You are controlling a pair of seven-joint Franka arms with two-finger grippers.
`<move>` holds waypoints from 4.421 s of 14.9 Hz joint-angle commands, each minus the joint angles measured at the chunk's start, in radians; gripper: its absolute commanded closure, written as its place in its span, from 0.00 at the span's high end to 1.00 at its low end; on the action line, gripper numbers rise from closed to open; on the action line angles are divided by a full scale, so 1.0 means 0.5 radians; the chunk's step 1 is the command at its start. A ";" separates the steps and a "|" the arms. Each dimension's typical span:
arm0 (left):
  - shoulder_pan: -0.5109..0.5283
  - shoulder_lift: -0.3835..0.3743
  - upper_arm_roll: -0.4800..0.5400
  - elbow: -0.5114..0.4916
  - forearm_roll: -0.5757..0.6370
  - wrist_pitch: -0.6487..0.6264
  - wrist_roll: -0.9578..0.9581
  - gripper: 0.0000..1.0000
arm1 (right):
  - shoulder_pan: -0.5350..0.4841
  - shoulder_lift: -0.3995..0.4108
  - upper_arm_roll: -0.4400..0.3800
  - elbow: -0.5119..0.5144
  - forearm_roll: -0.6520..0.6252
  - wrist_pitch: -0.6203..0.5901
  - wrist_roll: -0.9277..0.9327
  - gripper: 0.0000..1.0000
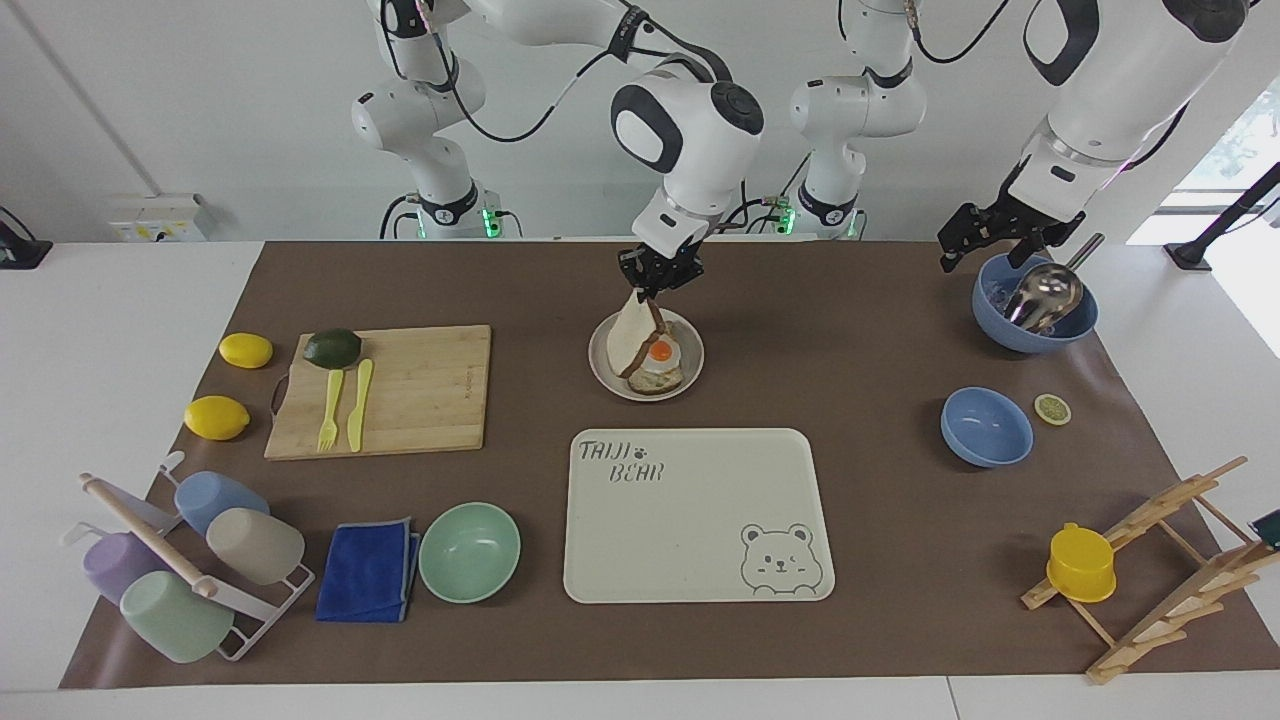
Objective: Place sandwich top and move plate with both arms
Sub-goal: 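Carry the bread slice with the right gripper over the egg toast, then release the bread onto the toast while the left gripper reaches forward, then grip the white plate rim with the left gripper while the right retracts, then slide the plate with the left gripper onto the bear tray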
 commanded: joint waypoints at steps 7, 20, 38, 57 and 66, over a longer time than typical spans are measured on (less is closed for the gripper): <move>-0.002 -0.111 0.013 -0.201 -0.020 0.180 0.013 1.00 | 0.058 0.167 0.012 -0.004 -0.074 0.212 0.063 0.00; -0.210 -0.139 -0.005 -0.560 -0.191 0.569 -0.103 1.00 | -0.346 -0.117 0.006 -0.062 0.230 0.391 0.017 1.00; -0.980 0.137 -0.008 -1.217 -0.449 1.600 -0.595 0.81 | -1.328 -0.640 -0.449 -0.001 0.334 -0.364 -1.474 1.00; -1.152 0.355 -0.008 -1.211 -0.575 1.782 -0.586 0.36 | -1.504 -0.624 -0.332 0.110 0.270 -0.361 -1.670 1.00; -1.118 0.355 -0.008 -1.177 -0.581 1.754 -0.564 0.00 | -1.445 -0.624 -0.448 0.119 0.359 -0.350 -1.643 1.00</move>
